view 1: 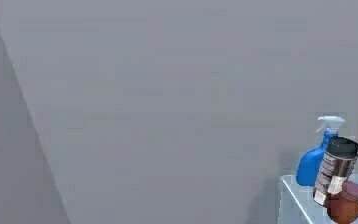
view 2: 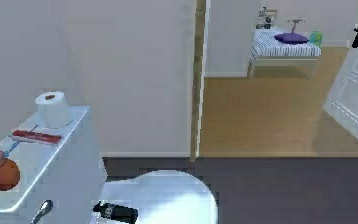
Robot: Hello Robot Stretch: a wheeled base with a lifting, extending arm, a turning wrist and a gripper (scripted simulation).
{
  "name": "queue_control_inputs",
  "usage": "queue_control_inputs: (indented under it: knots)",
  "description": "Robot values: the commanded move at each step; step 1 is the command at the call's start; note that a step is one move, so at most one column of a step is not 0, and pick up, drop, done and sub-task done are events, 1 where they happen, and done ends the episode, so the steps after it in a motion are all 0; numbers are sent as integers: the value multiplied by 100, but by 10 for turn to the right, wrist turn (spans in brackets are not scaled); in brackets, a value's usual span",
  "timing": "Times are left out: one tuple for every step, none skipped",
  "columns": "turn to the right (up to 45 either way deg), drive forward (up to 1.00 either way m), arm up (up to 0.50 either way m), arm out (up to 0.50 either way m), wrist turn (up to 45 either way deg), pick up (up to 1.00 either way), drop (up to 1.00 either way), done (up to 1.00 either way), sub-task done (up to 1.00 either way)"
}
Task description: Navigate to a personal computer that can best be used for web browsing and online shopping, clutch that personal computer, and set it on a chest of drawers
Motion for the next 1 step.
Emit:
queue_control_inputs:
  knots:
    - [-450, 0, 0, 0, 0, 0, 0, 0, 0]
